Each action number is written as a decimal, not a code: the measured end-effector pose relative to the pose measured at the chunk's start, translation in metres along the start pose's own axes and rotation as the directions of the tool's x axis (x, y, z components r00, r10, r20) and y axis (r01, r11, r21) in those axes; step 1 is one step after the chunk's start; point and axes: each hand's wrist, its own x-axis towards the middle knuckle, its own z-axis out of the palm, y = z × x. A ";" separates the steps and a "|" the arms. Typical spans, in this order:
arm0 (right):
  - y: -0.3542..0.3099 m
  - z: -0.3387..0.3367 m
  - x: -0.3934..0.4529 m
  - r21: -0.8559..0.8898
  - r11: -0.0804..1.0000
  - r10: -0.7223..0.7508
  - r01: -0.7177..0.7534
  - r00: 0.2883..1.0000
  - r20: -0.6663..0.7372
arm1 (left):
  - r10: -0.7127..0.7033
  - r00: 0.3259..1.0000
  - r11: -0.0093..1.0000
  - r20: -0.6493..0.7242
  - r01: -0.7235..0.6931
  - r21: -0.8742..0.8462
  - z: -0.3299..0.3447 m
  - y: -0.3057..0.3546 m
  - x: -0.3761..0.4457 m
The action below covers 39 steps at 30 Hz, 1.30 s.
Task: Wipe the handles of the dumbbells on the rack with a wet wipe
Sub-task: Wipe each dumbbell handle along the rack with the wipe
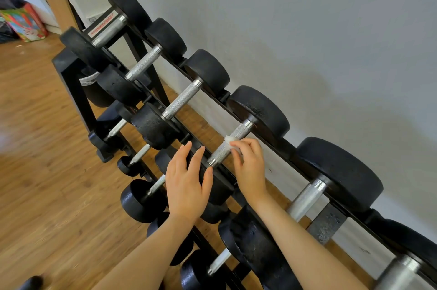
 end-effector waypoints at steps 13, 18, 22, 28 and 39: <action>0.011 -0.010 0.001 0.062 0.996 0.063 -0.068 0.995 0.081 | -0.007 1.000 1.000 0.000 0.007 0.004 0.001 -0.001 0.000; 0.008 -0.010 0.008 0.102 0.992 0.076 -0.078 0.997 0.029 | -0.005 1.000 1.000 -0.001 0.005 0.007 0.002 -0.001 0.000; 0.005 -0.005 0.005 0.068 0.997 -0.038 0.033 0.997 0.066 | -0.007 1.000 1.000 0.000 0.007 0.006 0.002 -0.001 0.000; -0.003 -0.002 0.003 -0.015 0.993 -0.111 0.113 0.990 0.083 | 0.001 1.000 1.000 0.000 -0.001 0.008 0.003 -0.002 0.000; -0.007 -0.002 0.007 -0.185 0.943 -0.239 0.276 0.950 0.200 | 0.003 1.000 1.000 -0.001 -0.003 0.006 0.002 -0.003 0.001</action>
